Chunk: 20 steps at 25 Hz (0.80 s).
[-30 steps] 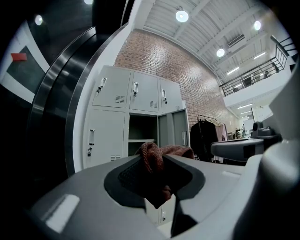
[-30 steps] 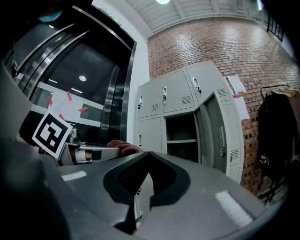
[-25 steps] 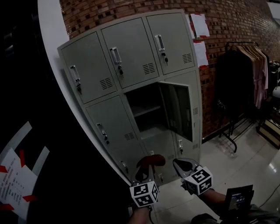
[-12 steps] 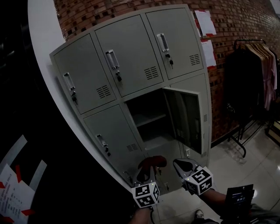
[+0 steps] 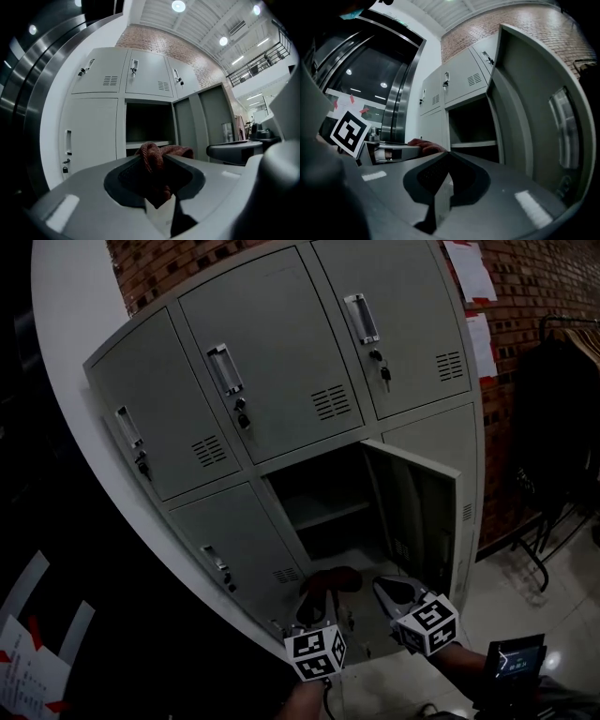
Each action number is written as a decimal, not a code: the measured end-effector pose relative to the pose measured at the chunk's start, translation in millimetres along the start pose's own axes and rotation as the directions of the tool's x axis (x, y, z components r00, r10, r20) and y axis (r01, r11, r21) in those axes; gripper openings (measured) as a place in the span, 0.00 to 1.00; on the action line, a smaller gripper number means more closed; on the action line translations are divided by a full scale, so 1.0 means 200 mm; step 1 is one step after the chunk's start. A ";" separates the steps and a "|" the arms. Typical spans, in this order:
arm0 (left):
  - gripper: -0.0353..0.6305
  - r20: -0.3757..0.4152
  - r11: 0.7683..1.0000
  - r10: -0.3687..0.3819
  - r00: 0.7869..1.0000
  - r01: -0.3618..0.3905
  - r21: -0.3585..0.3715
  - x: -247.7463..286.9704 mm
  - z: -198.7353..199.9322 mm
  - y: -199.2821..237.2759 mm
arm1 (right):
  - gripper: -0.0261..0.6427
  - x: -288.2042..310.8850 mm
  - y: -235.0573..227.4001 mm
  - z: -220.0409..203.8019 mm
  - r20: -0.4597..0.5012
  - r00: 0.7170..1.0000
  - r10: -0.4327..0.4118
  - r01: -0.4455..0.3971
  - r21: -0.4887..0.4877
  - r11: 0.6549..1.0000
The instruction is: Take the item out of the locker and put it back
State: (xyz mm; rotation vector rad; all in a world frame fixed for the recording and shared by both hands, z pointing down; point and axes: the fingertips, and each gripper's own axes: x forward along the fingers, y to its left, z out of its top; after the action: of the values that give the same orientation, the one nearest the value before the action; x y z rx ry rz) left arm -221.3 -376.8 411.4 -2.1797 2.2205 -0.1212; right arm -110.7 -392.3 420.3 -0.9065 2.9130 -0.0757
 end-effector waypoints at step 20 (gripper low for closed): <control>0.22 0.101 0.997 -0.079 0.992 0.080 -0.009 0.75 0.20 0.14 | 0.04 0.52 -0.39 0.10 0.032 0.997 -0.064 0.065 -0.045 0.997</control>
State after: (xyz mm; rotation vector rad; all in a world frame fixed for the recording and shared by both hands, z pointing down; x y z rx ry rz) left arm -250.0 -526.8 373.6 -2.2285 2.0881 0.0013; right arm -150.3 -515.1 399.7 -0.9995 2.8692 0.0008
